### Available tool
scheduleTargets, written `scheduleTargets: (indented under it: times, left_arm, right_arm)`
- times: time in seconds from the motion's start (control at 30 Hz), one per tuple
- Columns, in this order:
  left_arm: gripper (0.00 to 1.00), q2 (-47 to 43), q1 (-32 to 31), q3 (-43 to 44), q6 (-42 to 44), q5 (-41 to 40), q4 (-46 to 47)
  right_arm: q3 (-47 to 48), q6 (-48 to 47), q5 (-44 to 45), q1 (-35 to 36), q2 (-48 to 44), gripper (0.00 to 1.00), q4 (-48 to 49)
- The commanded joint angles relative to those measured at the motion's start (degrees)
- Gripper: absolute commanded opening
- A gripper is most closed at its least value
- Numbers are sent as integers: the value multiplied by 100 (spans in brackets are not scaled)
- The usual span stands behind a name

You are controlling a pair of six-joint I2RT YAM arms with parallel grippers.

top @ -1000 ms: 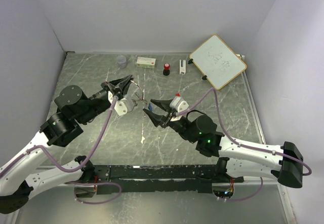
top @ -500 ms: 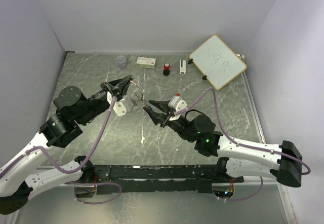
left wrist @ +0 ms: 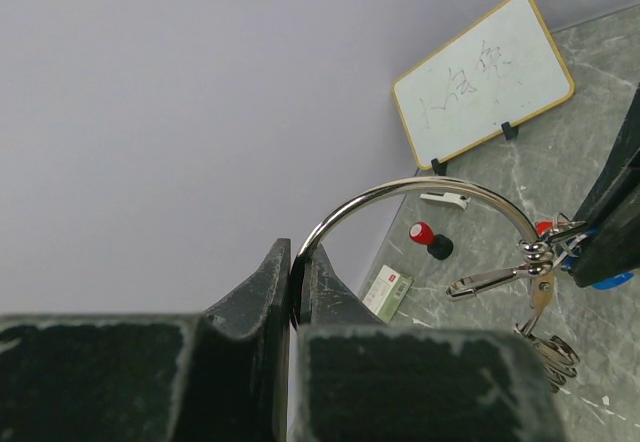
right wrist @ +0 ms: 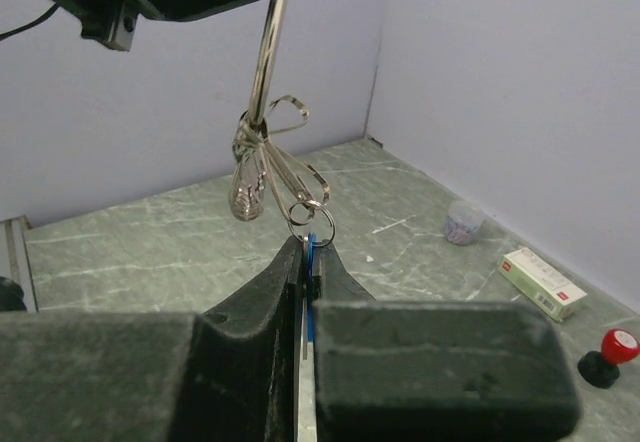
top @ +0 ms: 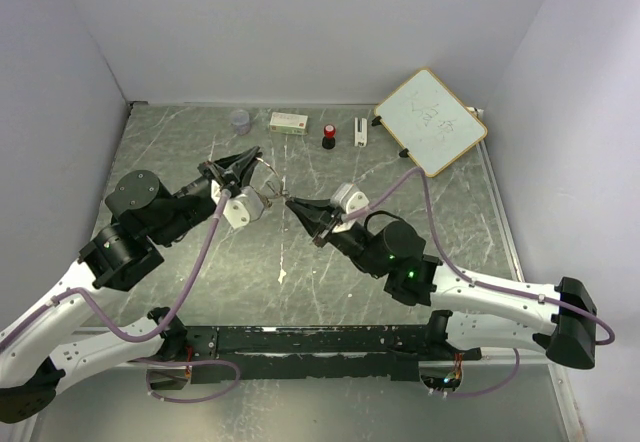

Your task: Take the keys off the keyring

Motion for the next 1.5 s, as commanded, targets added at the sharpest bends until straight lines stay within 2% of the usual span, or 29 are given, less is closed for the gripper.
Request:
scheduleTargets:
  times: [0.0, 0.3, 0.4, 0.47, 0.63, 0.9, 1.1, 1.2, 1.27, 1.3, 1.47]
  left_arm:
    - [7, -44, -20, -81, -112, -333, 395]
    - [7, -153, -22, -529, -233, -1752, 1269]
    - [7, -195, -23, -629, -267, -2065, 1508]
    - [11, -213, -20, -650, -321, -2139, 1491]
    - [16, -191, -20, -836, -594, -2409, 1448]
    - [33, 118, -22, -1438, -1317, -3315, 1583]
    - [58, 168, -21, -1862, -2121, -2934, 1905]
    - [78, 301, -24, -1723, -2490, -2572, 1664]
    - [94, 397, -21, -1665, -2797, -2127, 1490]
    - [97, 436, -33, -1712, -2962, -1883, 1497]
    - [97, 651, -43, -1918, -3777, -828, 1815]
  right_arm:
    - [466, -124, 444, 17, -63, 0, -785]
    - [1834, 158, 2002, 72, 26, 0, -3536]
    - [2236, 272, 2431, 135, 147, 0, -4170]
    - [2482, 276, 2747, 205, 250, 0, -4499]
    - [2989, -87, 3841, 558, 531, 0, -4873]
    - [3571, -818, 5677, 1089, 935, 0, -4933]
    - [3552, -1806, 6431, 1303, 871, 0, -4026]
    - [3551, -2032, 6502, 1327, 709, 0, -3804]
    - [3522, -2146, 6518, 1335, 624, 0, -3645]
    - [3497, -2217, 6520, 1339, 595, 0, -3571]
    - [3429, -2461, 6563, 1343, 591, 0, -3341]
